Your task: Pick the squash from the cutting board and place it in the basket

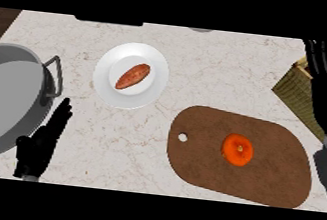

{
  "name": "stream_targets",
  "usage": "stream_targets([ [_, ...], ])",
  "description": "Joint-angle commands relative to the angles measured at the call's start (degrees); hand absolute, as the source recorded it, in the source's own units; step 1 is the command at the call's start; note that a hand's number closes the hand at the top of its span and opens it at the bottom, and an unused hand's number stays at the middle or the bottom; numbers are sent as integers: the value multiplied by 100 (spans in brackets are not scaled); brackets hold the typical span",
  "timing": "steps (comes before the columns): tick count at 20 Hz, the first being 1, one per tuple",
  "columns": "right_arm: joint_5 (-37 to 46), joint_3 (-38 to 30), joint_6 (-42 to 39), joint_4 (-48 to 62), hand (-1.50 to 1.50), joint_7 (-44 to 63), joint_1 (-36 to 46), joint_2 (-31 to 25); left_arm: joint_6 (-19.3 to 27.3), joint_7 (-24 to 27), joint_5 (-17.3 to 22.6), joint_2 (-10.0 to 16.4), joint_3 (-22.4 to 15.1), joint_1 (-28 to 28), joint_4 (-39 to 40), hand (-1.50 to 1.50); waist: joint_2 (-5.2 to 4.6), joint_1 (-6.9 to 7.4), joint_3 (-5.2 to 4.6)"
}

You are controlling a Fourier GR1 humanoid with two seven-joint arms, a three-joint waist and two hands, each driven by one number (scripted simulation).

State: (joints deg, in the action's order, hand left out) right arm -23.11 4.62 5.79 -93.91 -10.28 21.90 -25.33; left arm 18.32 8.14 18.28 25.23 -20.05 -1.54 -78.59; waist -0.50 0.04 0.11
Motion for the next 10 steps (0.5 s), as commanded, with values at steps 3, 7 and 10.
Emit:
stream_targets([
  [3, -824, -682, -1450, 1549, 150, -597, 582, -122, -305, -633, 170, 304, 465, 628, -92, 0, 1, 97, 0],
  [7, 625, 330, -2608, 827, 150, -1093, 538, -1190, -336, -787, 282, 366, 535, 826, -83, 0, -17, 137, -27],
  [10, 1801, 1141, -2126, 614, -150, -1895, 207, -589, -339, -1255, 438, 448, 704, 1262, -72, 0, 17, 31, -2],
])
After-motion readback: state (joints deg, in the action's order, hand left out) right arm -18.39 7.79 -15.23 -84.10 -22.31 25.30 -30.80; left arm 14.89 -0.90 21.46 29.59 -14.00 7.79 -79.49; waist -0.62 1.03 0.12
